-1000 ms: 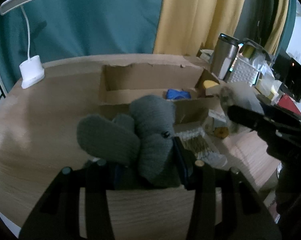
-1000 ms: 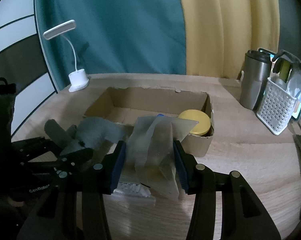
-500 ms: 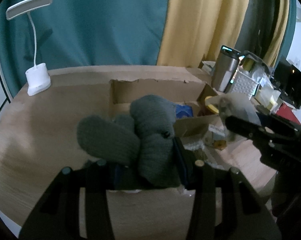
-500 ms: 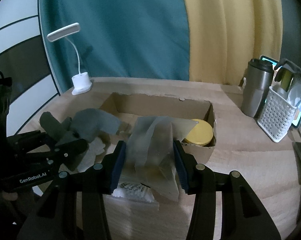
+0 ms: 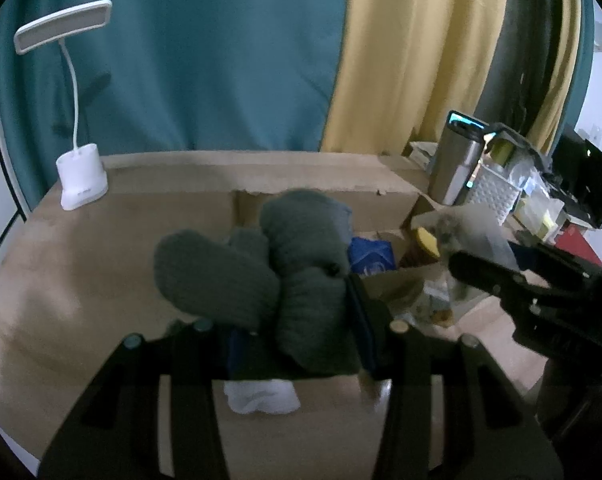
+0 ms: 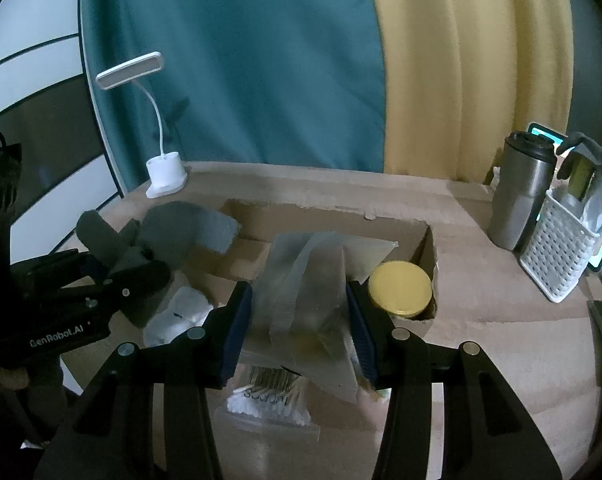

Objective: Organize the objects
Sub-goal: 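Lift the gloves and the swab bag toward the cardboard box with both tools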

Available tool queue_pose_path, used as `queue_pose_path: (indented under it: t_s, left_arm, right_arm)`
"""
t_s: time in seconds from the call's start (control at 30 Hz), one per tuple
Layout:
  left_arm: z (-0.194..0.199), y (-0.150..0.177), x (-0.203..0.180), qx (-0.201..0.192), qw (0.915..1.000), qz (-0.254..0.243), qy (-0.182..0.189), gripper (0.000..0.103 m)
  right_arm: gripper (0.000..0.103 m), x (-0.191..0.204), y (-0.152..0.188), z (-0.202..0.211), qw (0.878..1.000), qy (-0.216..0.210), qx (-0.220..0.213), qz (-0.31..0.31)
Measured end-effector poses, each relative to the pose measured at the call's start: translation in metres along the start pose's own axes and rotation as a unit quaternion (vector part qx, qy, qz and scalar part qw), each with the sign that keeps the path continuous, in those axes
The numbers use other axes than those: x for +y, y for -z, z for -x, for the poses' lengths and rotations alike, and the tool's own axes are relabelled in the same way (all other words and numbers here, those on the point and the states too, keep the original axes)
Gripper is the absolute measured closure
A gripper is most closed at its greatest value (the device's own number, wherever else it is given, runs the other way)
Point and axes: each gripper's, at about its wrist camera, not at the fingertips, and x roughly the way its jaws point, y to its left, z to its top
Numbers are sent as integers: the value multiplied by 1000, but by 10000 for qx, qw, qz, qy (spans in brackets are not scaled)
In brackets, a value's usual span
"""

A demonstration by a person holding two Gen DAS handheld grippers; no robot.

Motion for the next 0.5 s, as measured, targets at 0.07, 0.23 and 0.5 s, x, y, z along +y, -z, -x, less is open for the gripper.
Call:
queue_pose_path:
  t_s: [0.07,0.23,0.5]
  left_arm:
    - [0,-3,1,-26,10000,8,-8,57]
    - [-3,-10,5,-61,10000,40,-31,57]
    - [-12,-17,9,-53,9999,59,-83,57]
  right_arm:
    - [53,-1,-2,-2,10000,-5,2,-6]
    - [53,-2,-6,-7,10000,-21,2,-6]
    - [53,-1,-11,-14,10000,-39,23,5]
